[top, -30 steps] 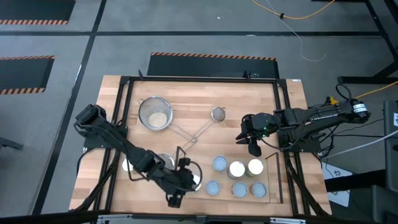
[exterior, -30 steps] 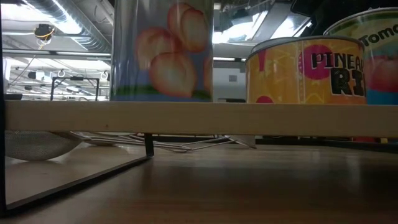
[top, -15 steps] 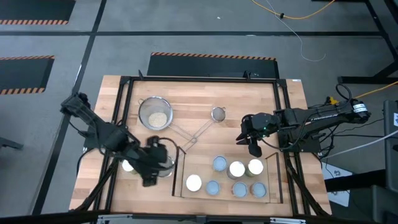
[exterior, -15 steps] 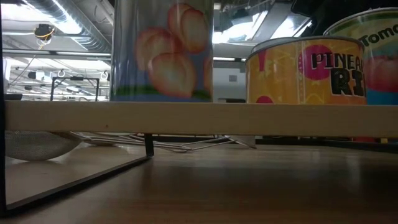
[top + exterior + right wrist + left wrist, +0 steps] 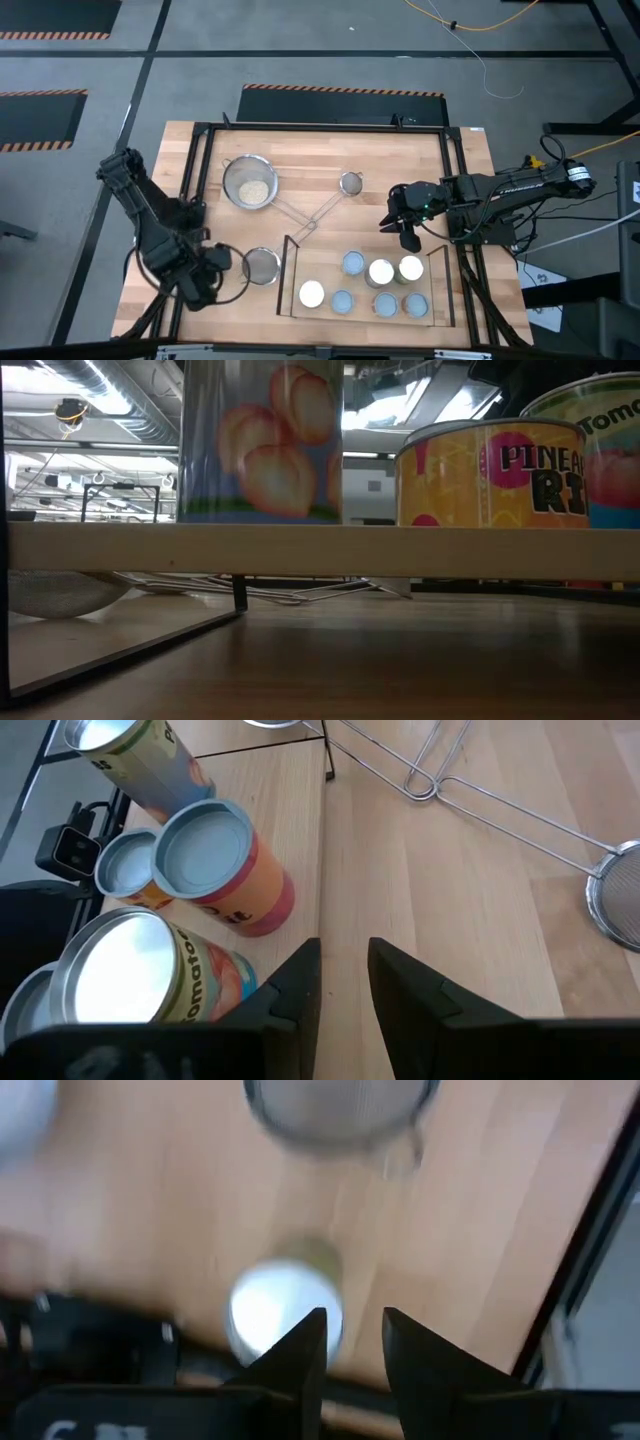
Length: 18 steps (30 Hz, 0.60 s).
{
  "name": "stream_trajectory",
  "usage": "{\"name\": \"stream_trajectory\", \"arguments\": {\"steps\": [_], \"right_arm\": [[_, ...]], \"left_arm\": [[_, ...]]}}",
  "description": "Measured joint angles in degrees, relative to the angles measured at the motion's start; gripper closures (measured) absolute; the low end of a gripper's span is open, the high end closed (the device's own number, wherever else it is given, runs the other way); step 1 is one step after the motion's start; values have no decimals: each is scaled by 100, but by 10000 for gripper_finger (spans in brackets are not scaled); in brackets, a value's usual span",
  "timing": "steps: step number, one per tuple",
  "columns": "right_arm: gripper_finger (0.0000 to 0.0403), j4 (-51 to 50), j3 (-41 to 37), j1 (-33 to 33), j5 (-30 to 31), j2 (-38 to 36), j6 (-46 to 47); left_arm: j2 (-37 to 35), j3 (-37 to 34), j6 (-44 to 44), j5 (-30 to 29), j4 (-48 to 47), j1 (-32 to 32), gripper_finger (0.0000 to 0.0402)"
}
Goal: Pick and place cans onto a shelf
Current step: Put the canned peaches on the shelf
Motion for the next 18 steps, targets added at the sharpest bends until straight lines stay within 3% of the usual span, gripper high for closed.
{"name": "stream_trajectory", "arguments": {"steps": [9, 18], "right_arm": [[312, 0, 0, 0, 0, 0, -1], [312, 0, 0, 0, 0, 0, -1]], "left_arm": [[0, -871, -273, 947, 71, -465, 309], [0, -1090, -41, 934, 163, -458, 309]]}}
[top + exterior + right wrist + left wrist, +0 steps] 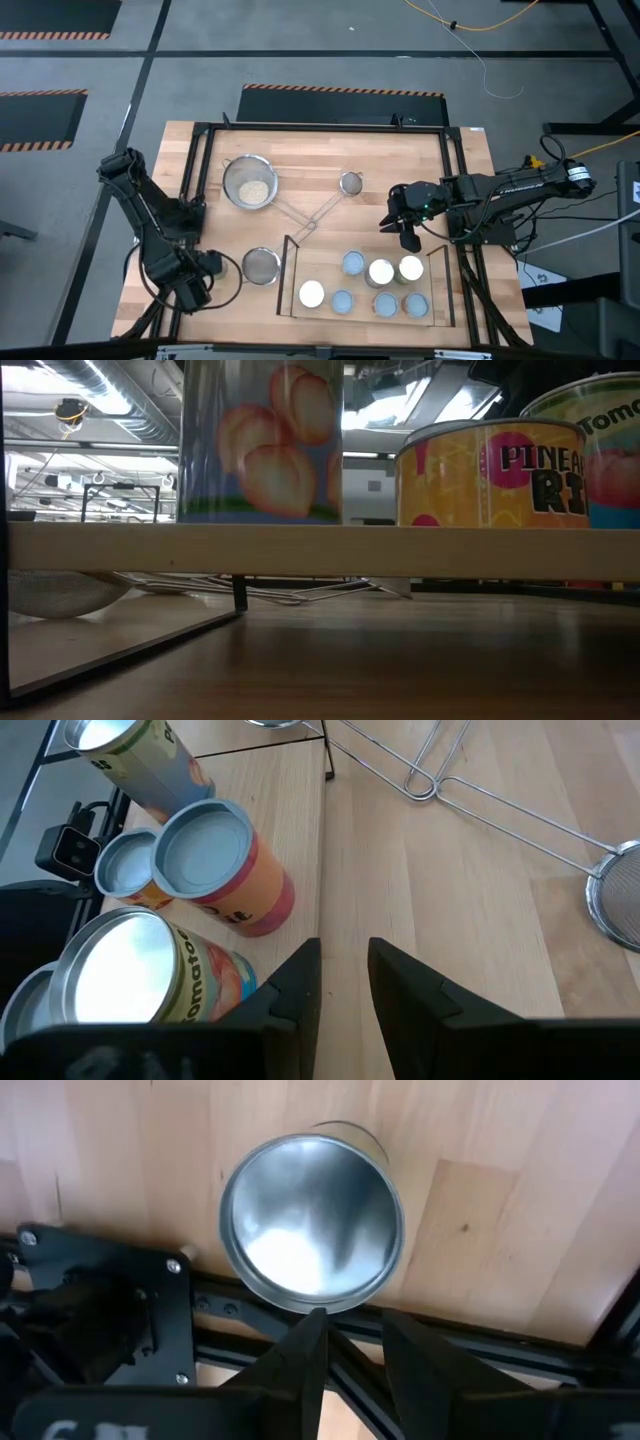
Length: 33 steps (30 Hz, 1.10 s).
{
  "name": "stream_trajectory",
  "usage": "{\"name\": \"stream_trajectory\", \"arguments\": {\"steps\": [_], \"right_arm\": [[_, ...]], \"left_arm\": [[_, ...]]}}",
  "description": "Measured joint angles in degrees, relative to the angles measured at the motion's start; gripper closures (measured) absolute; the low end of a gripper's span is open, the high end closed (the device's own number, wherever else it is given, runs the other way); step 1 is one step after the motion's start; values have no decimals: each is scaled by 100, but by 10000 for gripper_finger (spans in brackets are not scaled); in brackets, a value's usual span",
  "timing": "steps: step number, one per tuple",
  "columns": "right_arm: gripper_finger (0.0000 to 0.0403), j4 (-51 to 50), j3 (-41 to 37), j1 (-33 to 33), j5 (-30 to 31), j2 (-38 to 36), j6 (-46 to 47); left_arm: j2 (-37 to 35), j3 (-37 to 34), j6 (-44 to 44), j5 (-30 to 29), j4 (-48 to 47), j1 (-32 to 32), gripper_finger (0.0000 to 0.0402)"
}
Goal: Pick and place cans onto a shelf
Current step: Put the canned peaches on the shelf
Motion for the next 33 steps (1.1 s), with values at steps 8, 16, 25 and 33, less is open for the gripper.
{"name": "stream_trajectory", "arguments": {"steps": [8, 16, 25, 33], "right_arm": [[312, 0, 0, 0, 0, 0, 0], [312, 0, 0, 0, 0, 0, 0], [312, -1, 0, 1, 0, 0, 0], [312, -1, 0, 1, 2, 0, 0]], "left_arm": [[0, 0, 580, 0, 0, 0, 309], [0, 0, 733, -11, -2, -27, 309], [318, 0, 889, -8, -2, -125, 309], [682, -2, 1483, -104, -4, -120, 309]]}}
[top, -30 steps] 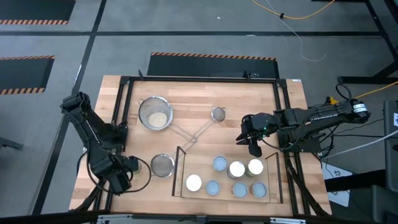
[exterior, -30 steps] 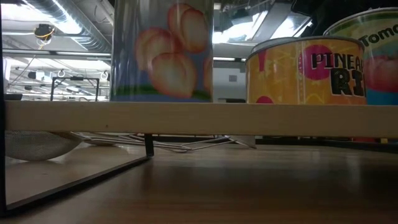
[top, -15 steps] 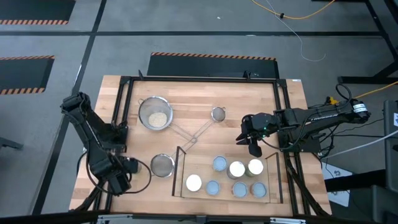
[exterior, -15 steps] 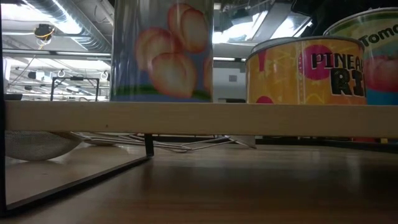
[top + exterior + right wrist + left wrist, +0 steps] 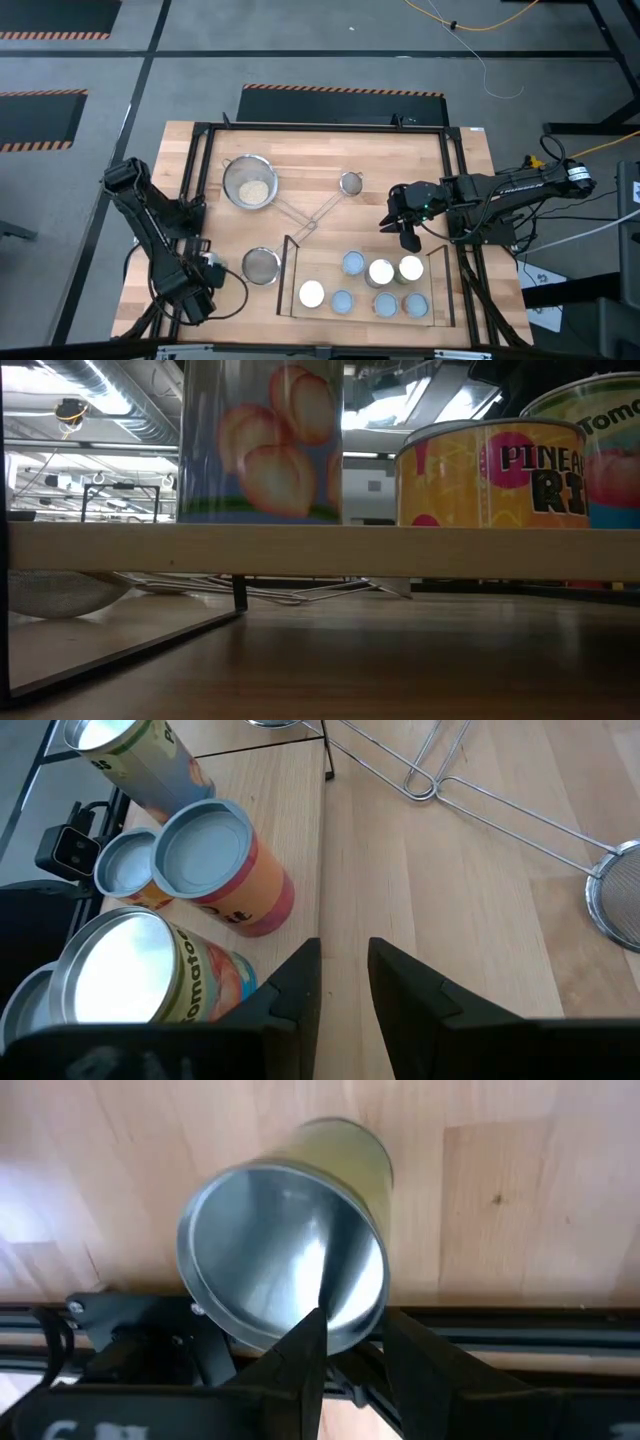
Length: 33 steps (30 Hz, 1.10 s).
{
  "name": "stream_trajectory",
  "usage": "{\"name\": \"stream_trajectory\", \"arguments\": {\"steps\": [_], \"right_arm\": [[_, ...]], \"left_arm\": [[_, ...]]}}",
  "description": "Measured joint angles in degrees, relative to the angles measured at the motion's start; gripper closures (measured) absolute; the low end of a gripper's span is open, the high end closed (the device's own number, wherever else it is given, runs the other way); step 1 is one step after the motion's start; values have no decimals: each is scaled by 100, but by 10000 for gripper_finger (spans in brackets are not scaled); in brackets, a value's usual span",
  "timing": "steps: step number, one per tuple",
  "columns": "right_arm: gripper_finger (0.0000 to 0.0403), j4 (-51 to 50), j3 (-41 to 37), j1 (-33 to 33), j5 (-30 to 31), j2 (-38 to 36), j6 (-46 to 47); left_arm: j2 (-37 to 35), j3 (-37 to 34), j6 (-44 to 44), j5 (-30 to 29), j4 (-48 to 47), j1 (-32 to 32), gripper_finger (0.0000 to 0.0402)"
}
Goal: Pick and place cans onto a shelf
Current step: Put the canned peaches on the shelf
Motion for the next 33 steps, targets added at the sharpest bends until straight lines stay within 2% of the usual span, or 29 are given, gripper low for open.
{"name": "stream_trajectory", "arguments": {"steps": [10, 21, 26, 33], "right_arm": [[312, 1, 0, 1, -2, -2, 0], [312, 1, 0, 1, -2, -4, 0], [312, 1, 0, 1, -2, -4, 0], [312, 1, 0, 1, -4, -4, 0]], "left_arm": [[57, 0, -1, -89, 2, 0, 319], [41, 13, -66, -102, 328, 7, 397], [37, 17, -545, -360, 414, 36, 398], [33, 20, -1724, -732, 469, 271, 400]]}}
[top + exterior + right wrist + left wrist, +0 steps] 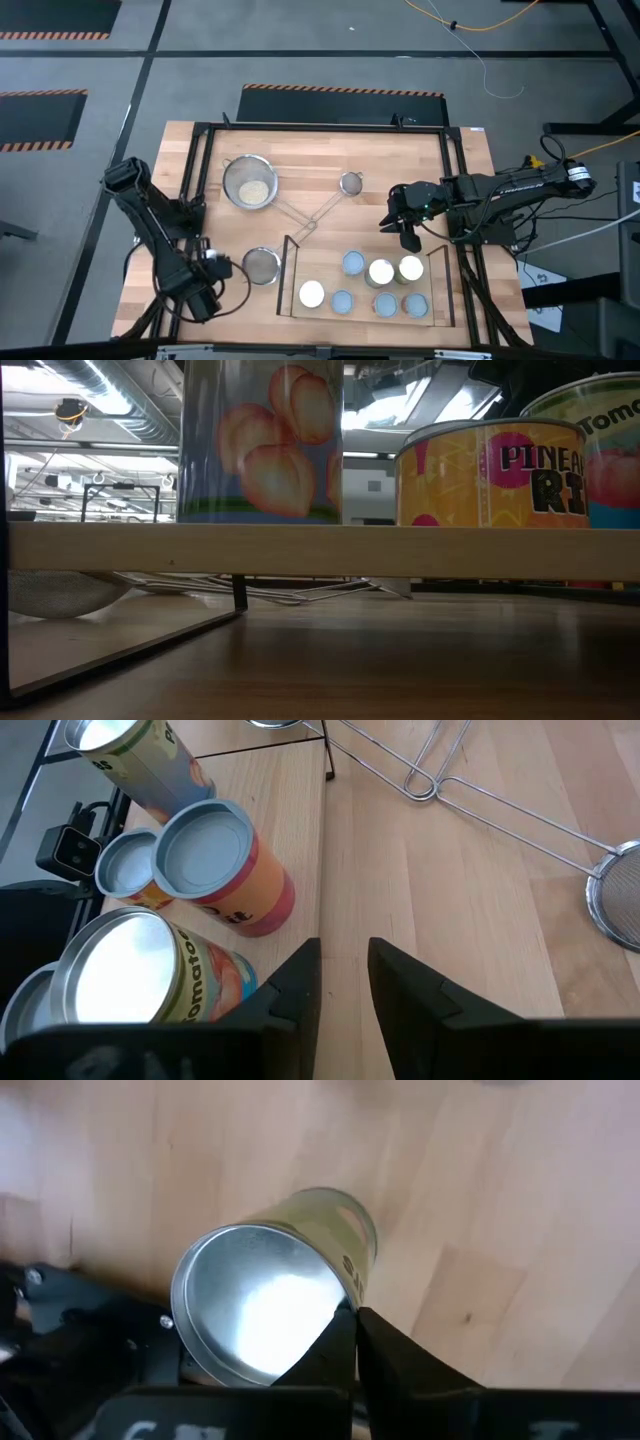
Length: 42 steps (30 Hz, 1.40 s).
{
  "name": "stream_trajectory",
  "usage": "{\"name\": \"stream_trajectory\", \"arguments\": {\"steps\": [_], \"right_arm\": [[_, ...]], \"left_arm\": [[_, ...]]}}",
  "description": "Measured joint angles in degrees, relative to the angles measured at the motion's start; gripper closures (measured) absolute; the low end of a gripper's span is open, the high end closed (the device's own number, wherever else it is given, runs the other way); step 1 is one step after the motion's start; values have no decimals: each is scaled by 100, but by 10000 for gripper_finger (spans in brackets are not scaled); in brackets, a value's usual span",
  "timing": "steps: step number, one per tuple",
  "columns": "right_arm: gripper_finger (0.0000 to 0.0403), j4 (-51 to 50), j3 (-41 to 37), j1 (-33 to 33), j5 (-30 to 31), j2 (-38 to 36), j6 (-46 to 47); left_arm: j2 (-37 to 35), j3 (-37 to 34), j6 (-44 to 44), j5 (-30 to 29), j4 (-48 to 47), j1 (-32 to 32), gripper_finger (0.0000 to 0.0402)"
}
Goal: Pick and place cans onto a shelf
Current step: Put the canned peaches on the shelf
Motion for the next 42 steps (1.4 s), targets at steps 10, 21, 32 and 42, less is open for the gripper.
{"name": "stream_trajectory", "arguments": {"steps": [10, 21, 32, 42], "right_arm": [[312, -1, 0, 0, 0, 0, 0], [312, -2, 0, 0, 0, 0, 0], [312, -2, 2, 0, 0, 2, 0], [312, -1, 2, -1, 0, 2, 0]], "left_arm": [[28, 122, -179, -82, -15, 473, 401], [21, 1150, 600, -262, -602, 1003, 401], [12, 2244, 1623, -813, -1763, 1854, 401], [51, 3147, 3456, -1903, -1568, 3275, 401]]}}
